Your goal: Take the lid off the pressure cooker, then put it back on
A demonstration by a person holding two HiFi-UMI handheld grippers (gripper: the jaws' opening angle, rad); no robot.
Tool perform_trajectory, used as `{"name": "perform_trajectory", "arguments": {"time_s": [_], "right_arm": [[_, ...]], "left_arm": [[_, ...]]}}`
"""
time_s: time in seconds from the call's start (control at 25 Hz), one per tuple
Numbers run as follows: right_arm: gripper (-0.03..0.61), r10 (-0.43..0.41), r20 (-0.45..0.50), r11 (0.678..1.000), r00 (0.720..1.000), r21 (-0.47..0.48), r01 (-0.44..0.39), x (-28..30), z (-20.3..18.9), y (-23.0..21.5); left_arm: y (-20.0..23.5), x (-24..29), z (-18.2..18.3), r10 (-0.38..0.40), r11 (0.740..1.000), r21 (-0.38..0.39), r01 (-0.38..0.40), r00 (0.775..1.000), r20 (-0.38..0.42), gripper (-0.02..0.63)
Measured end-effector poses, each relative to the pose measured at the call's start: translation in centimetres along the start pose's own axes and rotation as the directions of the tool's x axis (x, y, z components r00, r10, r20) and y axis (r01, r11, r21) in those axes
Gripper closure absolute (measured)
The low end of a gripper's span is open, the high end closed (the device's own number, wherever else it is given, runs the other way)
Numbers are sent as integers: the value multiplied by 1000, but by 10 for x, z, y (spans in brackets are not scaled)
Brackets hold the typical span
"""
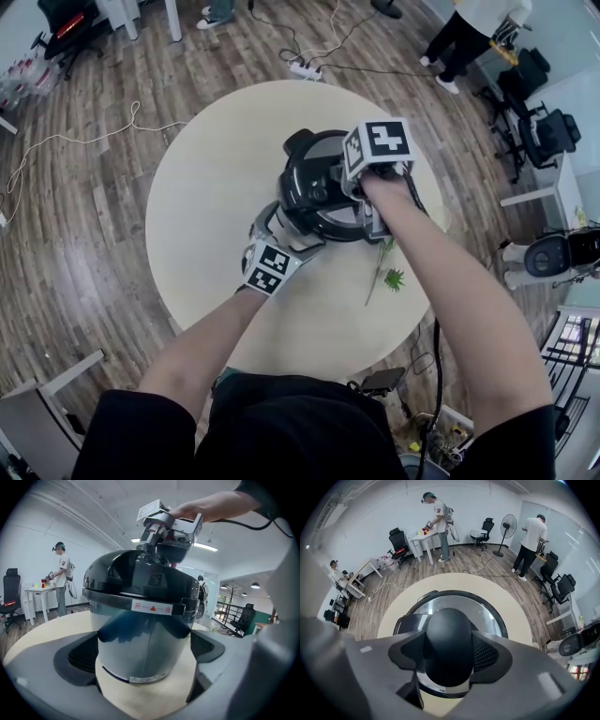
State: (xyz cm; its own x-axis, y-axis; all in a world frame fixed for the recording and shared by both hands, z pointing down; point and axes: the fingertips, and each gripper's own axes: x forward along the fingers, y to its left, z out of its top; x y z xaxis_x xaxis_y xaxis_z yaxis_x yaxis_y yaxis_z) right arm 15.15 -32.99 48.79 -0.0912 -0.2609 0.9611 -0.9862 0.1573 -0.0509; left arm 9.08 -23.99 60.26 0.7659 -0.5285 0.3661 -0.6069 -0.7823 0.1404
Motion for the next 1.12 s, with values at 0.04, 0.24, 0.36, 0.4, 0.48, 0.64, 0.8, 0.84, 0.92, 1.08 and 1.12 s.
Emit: {"name": "perform_trajectory", "arguments": {"time_s": [0.04, 0.24, 0.36, 0.4, 0.48, 0.64, 0.8, 0.84, 0.92, 1.08, 1.12], "right_arm": [[290, -1, -27, 1000, 1000, -8, 1, 0, -1, 0], [287, -8, -58, 1000, 998, -28, 6, 1, -1, 1], [290, -5, -52, 1000, 999, -18, 4, 0, -2, 1], [291, -4, -51, 1000, 999, -15, 4, 0, -1, 1], [291, -4, -50, 1000, 999, -12, 3, 0, -1, 1], [293, -6, -50, 1000, 999, -19, 5, -2, -2, 1], [293, 4, -66, 1000, 998, -27, -6, -14, -2, 1], [293, 9, -73, 1000, 997, -28, -11, -19, -1, 1], [293, 15, -78, 999, 997, -27, -17, -27, 1, 0], [293, 18, -65, 1000, 998, -17, -19, -35, 1, -1], [293, 17, -60, 1000, 998, -18, -18, -35, 0, -1]], "left_arm": [[0, 0, 0, 0, 1000, 0, 0, 1000, 2, 25], [1, 0, 0, 5, 1000, 1, -5, 1000, -1, 25], [0, 0, 1, 3, 1000, 0, -3, 1000, -4, 25], [1, 0, 1, 4, 1000, 0, -4, 1000, -5, 25], [2, 1, -2, 3, 1000, -2, -3, 1000, -8, 25], [1, 4, -8, -1, 1000, -5, 1, 1000, -6, 25], [2, 4, -12, 2, 1000, -4, -2, 1000, -13, 25], [2, 4, -12, 2, 1000, -3, -2, 1000, -17, 25], [3, 3, -10, 3, 1000, -2, -3, 1000, -24, 25], [0, 0, -5, 2, 1000, 1, -1, 1000, -23, 25], [-1, 0, -4, 0, 1000, 2, 0, 1000, -21, 25]]}}
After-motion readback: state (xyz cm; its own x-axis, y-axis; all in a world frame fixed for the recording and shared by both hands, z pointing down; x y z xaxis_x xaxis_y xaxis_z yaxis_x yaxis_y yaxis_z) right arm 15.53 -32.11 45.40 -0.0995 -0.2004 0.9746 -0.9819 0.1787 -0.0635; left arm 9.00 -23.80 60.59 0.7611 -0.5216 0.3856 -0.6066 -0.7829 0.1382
